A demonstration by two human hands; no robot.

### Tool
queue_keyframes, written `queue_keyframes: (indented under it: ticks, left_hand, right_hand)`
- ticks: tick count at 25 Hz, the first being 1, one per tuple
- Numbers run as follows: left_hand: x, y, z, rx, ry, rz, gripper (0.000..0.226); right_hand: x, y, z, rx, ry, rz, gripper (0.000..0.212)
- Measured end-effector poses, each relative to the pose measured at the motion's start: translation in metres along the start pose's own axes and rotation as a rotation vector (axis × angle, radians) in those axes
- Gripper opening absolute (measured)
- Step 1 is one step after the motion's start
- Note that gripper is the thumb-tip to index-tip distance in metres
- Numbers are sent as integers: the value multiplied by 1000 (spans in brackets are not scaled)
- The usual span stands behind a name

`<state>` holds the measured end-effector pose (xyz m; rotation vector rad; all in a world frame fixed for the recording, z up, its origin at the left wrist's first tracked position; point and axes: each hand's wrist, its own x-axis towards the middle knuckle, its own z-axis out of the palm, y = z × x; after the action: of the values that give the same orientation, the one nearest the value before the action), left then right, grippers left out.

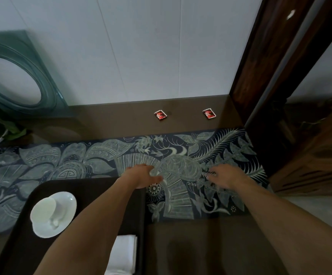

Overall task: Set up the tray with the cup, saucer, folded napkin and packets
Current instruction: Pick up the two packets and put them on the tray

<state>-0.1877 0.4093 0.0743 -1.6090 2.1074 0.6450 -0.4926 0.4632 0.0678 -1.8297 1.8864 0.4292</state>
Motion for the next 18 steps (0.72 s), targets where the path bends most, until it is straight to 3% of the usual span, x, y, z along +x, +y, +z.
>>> queue_keyframes:
  ticks: [6, 12, 18]
  left_hand:
    - [49, -3, -13, -18, -53, -46, 85]
    - [109, -12, -36, -3, -104, -49, 71]
    - [196, -24, -81, -10, -9, -35, 67]
  right_hand:
    - [49, 12, -25, 7, -31, -18, 39]
    - [109, 25, -45, 32, -23, -24, 42]
    - [183, 53, -90, -48, 95, 15, 35]
